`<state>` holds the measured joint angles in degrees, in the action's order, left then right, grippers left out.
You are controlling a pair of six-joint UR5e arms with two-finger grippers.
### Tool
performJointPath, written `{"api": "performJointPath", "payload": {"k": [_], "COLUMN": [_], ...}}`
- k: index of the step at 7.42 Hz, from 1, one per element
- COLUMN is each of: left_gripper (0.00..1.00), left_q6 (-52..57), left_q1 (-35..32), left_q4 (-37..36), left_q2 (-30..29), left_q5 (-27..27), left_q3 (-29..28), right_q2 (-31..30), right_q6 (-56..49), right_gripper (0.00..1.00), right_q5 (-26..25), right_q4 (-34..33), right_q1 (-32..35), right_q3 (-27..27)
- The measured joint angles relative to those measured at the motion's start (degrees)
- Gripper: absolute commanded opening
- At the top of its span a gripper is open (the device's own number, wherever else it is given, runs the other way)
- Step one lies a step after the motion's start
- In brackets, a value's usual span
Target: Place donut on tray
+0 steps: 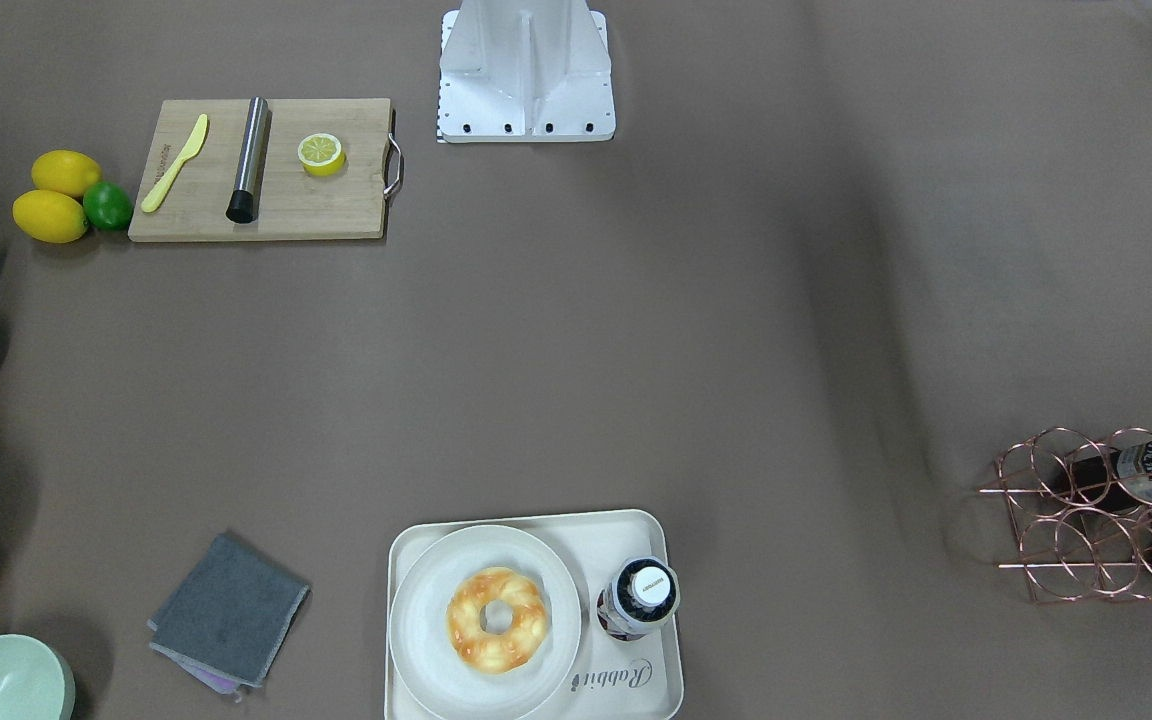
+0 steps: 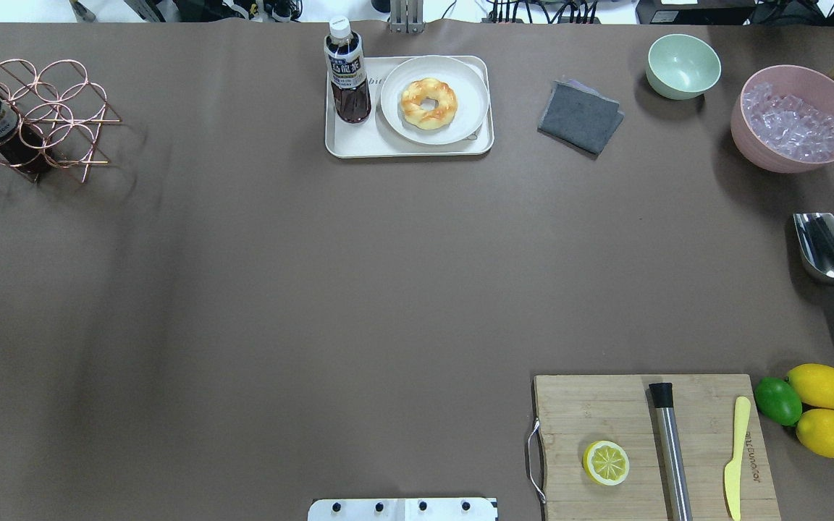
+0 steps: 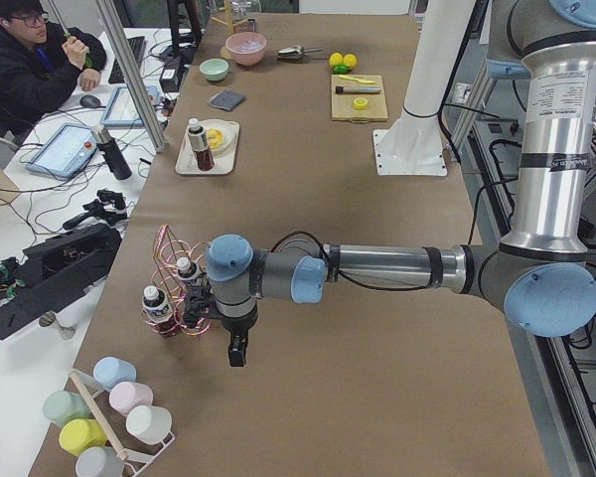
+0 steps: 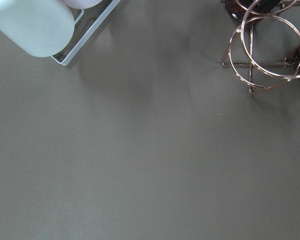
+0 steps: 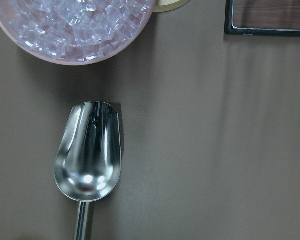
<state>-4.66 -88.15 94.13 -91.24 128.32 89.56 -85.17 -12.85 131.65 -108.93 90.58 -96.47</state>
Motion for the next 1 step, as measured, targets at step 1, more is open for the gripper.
{"api": "performJointPath", "payload": {"k": [1], "left_gripper": [0.98], "left_q6": [0.0], "left_q1": [0.0], "left_q4": [0.0], "left_q2": [0.0], "left_q5": [0.0], "left_q3": [0.0], "right_q2": [0.0], "right_q6": [0.1], "right_gripper": [1.0], "right_q5": [0.0], "right_q4": [0.0], "right_q1": [0.0], "right_q3": [0.3]}}
